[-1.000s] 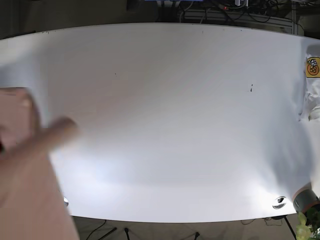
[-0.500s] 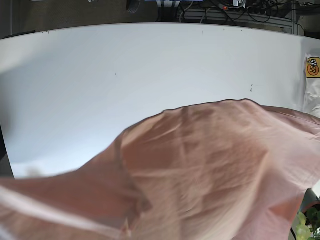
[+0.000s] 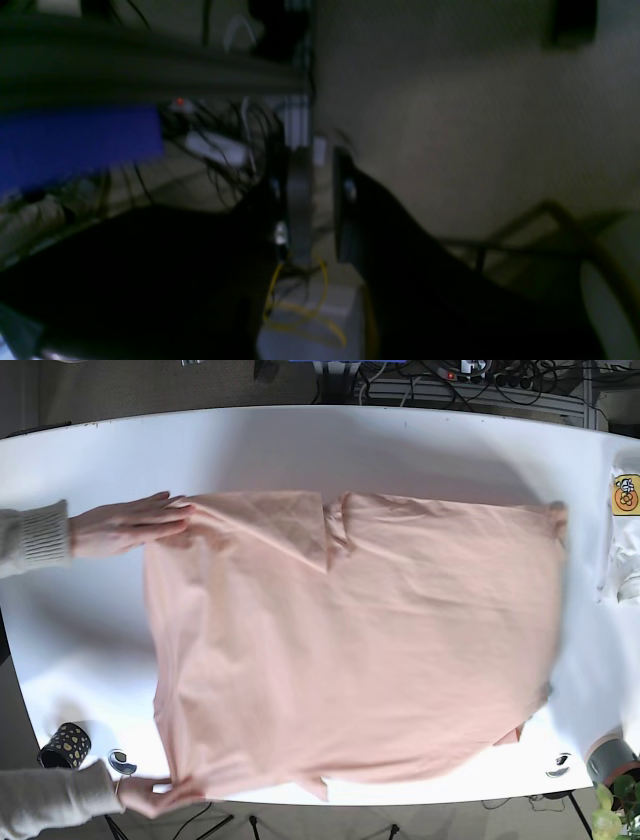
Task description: Fold the T-shirt properly
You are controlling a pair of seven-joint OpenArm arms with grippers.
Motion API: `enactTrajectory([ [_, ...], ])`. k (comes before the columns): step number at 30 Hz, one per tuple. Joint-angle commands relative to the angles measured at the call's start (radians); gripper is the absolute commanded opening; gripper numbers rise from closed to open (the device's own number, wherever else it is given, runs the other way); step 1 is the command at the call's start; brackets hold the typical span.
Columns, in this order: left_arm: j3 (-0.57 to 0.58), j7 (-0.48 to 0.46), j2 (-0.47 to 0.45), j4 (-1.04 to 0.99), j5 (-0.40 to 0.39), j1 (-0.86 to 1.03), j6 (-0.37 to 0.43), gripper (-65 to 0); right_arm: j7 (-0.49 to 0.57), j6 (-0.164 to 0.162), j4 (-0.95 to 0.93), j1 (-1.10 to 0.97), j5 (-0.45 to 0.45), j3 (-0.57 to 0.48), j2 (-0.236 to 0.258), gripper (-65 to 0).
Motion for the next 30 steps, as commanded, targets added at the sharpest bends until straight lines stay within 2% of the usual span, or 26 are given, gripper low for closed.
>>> enactTrajectory([
  [1, -0.002, -0.01, 0.0, 0.077, -0.001, 0.054, -0.004, -38.2, 0.01, 0.009, 0.047, -0.054, 0.002, 0.002, 0.007, -59.1],
  [9, -0.001, -0.009, 0.023, 0.323, -0.004, 0.215, -0.006, -38.2, 0.005, 0.009, 0.232, -0.199, 0.005, 0.004, 0.032, -59.1],
  [12, -0.002, 0.019, 0.034, 0.426, -0.004, 0.28, -0.007, -38.2, 0.005, 0.009, 0.297, -0.253, 0.005, 0.007, 0.035, -59.1],
  [15, -0.002, 0.046, 0.037, 0.542, -0.005, 0.344, -0.007, -38.2, 0.004, 0.009, 0.372, -0.319, 0.005, 0.042, 0.035, -59.1],
  [30, -0.005, 0.049, 0.092, 1.02, -0.007, 0.588, -0.007, -38.2, 0.002, 0.009, 0.709, -0.603, 0.005, 0.139, 0.033, -59.1],
])
